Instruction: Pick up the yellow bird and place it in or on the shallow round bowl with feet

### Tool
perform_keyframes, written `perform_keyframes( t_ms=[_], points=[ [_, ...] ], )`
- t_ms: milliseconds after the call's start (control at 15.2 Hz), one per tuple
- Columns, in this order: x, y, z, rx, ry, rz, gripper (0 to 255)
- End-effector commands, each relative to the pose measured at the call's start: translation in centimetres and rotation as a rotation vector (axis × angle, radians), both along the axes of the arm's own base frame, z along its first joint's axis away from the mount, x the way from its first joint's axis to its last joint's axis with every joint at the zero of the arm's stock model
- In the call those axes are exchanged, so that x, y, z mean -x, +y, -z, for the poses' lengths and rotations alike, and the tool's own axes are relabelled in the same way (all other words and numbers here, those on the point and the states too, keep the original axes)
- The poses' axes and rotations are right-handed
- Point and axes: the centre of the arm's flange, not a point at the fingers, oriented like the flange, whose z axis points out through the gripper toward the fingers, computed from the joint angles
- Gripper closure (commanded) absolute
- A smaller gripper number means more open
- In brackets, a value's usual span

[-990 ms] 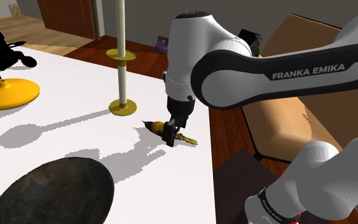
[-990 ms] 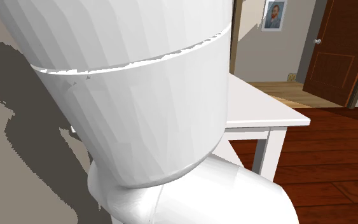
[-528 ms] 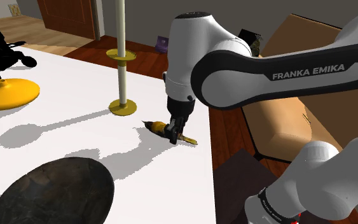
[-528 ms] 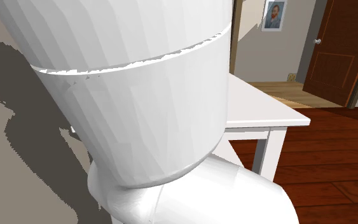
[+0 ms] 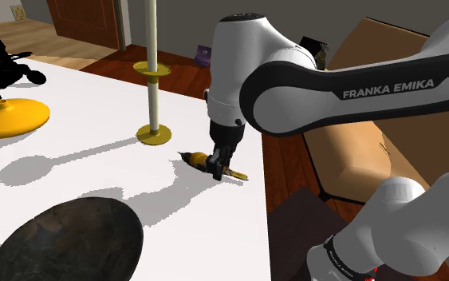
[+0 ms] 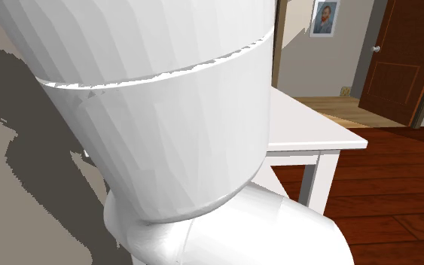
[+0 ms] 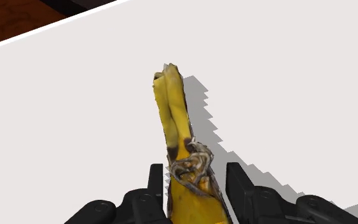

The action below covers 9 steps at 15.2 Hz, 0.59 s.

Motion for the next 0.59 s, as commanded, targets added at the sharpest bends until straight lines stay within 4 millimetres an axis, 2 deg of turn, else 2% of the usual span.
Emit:
perform_keyframes(
  t_ms=[0,528],
  points=[
    [0.0,0.0,-0.8,0.0,0.0,0.0,255],
    [0.0,0.0,-5.0,0.0,0.0,0.0,255]
  ],
)
